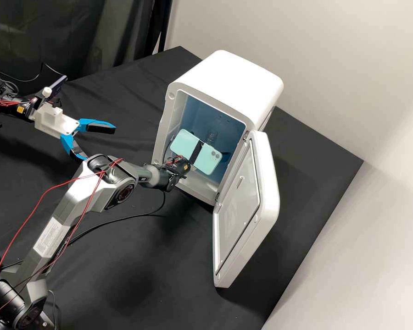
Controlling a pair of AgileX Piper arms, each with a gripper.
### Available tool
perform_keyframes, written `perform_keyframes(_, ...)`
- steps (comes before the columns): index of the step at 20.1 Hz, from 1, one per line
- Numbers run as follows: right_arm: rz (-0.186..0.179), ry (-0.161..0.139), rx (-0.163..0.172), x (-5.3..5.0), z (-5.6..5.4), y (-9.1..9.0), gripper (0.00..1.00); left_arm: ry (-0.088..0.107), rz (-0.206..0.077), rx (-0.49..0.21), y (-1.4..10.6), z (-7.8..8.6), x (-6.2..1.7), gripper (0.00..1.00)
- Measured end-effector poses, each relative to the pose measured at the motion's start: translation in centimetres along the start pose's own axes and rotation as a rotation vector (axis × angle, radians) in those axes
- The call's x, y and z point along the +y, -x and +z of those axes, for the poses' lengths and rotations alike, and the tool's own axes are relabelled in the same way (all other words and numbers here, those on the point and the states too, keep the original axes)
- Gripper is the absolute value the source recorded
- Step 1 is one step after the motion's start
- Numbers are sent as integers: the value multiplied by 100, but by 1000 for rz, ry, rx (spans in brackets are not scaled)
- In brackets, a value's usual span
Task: Take the flask out of the incubator
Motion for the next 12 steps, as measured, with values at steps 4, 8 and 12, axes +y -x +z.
perform_keyframes(4, -4, -37, 14, -7, -9, -16, 100, 0, 0, 0, 0, 0, 0, 100)
perform_keyframes(8, -5, -37, 14, -65, 46, -79, 100, 0, 0, 0, 0, 0, 0, 100)
perform_keyframes(12, -9, -38, 10, -89, 67, -87, 100, -3, 0, 0, 0, 0, 0, 100)
